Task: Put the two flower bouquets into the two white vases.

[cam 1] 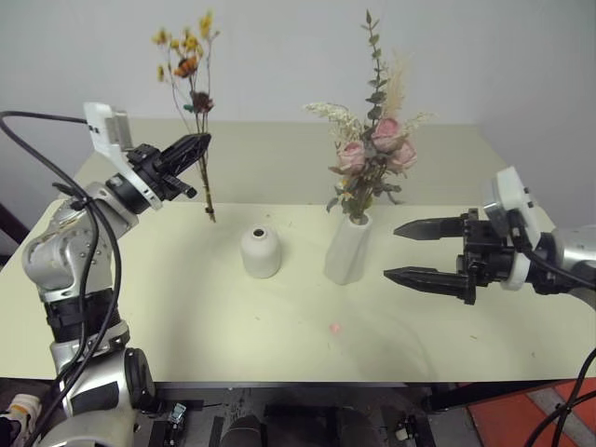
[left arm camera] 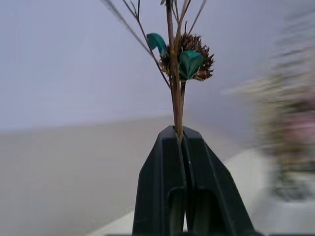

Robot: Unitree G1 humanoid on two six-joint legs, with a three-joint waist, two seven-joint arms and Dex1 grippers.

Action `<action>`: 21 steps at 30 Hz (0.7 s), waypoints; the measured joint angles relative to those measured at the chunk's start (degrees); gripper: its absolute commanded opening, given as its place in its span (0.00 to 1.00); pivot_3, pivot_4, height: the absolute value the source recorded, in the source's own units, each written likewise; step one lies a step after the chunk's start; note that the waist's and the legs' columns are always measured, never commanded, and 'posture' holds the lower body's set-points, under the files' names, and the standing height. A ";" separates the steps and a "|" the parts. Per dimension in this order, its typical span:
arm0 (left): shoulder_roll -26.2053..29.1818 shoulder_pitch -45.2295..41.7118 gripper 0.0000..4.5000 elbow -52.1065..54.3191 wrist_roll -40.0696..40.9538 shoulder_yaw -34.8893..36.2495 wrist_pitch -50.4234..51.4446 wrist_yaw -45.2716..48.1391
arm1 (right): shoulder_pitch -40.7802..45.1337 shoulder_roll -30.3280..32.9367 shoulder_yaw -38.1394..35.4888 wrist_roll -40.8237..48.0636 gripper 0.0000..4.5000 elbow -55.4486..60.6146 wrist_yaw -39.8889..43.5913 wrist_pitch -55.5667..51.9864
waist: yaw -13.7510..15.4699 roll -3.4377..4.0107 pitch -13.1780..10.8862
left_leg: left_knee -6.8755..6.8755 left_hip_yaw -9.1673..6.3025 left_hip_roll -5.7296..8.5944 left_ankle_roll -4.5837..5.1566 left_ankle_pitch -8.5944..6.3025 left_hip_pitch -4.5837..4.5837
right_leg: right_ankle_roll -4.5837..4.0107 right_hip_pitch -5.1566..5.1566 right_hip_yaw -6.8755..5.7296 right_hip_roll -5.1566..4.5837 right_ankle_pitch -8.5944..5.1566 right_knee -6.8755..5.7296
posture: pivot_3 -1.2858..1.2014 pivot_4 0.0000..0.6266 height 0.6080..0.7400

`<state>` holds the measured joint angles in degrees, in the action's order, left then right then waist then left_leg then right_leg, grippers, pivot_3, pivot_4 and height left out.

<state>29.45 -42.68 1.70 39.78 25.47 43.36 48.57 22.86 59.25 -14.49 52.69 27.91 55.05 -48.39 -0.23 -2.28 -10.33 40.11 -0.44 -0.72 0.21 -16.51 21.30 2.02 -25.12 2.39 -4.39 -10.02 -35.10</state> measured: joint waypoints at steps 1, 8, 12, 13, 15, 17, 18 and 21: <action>0.13 0.39 0.00 -0.13 1.00 -0.65 -0.07 1.84 | -0.47 0.00 -0.18 0.17 1.00 0.11 0.00 0.00 | -0.01 0.00 0.00 | 0.01 0.00 0.00 0.00 0.00 -0.01 | 0.00 0.01 0.00 0.02 0.00 -0.01 | 0.52 0.24 1.00; -0.79 -2.23 0.00 -4.85 3.15 -4.73 -3.70 7.03 | -1.69 0.14 -2.15 1.45 1.00 1.38 -0.22 -0.06 | -0.07 -0.01 0.00 | 0.01 -0.01 0.00 0.01 0.00 -0.01 | 0.00 0.05 0.00 0.03 0.00 0.06 | 0.52 0.24 1.00; -1.91 -2.88 0.00 -8.53 2.79 -7.16 -7.29 8.80 | -2.39 0.54 -2.70 2.58 1.00 2.42 -0.64 -0.42 | -0.16 -0.01 0.00 | 0.03 -0.01 0.00 0.01 0.00 -0.01 | 0.00 0.05 0.01 0.02 0.00 0.05 | 0.52 0.24 1.00; -2.18 -2.93 0.00 -9.50 2.49 -7.78 -8.24 9.29 | -2.77 0.69 -3.00 2.74 1.00 2.65 -0.71 -0.51 | -0.17 -0.01 0.00 | 0.02 -0.01 0.00 0.01 -0.01 -0.02 | 0.00 0.06 0.01 0.03 0.00 0.04 | 0.52 0.24 1.00; -2.97 -2.98 0.00 -11.60 1.00 -9.20 -10.83 10.07 | -3.39 0.89 -3.61 2.82 1.00 2.98 -1.15 -0.86 | -0.20 -0.01 0.00 | 0.02 0.00 0.00 0.01 0.00 -0.02 | 0.00 0.06 0.01 0.03 0.00 0.04 | 0.52 0.24 1.00; -4.01 -2.97 0.00 -13.34 -0.41 -10.76 -13.41 10.56 | -3.42 1.17 -4.47 3.51 1.00 3.08 -1.65 -1.23 | -0.23 -0.01 0.00 | 0.02 0.00 0.00 0.01 -0.01 -0.01 | 0.00 0.06 0.01 0.03 0.00 0.06 | 0.52 0.24 1.00; -4.43 -2.97 0.00 -13.93 -0.88 -11.40 -14.17 10.67 | -3.43 1.32 -4.80 3.93 1.00 3.18 -1.80 -1.38 | -0.24 -0.01 0.00 | 0.02 -0.01 0.00 0.01 -0.01 0.00 | 0.00 0.05 0.01 0.03 0.00 0.07 | 0.52 0.24 1.00; -4.68 -2.97 0.00 -14.59 -1.53 -12.57 -15.89 11.23 | -4.25 1.99 -6.09 4.88 1.00 3.95 -2.50 -2.11 | -0.41 -0.02 0.00 | 0.01 -0.01 -0.01 0.03 -0.01 0.03 | 0.00 0.03 0.01 0.03 0.00 0.08 | 0.52 0.24 1.00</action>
<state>24.77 -45.65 -12.89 38.25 12.90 27.46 59.80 18.61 61.23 -20.58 57.56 31.86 52.54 -50.50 -0.63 -2.30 -10.33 40.12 -0.45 -0.73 0.24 -16.52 21.33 2.03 -25.08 2.40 -4.36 -10.02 -35.02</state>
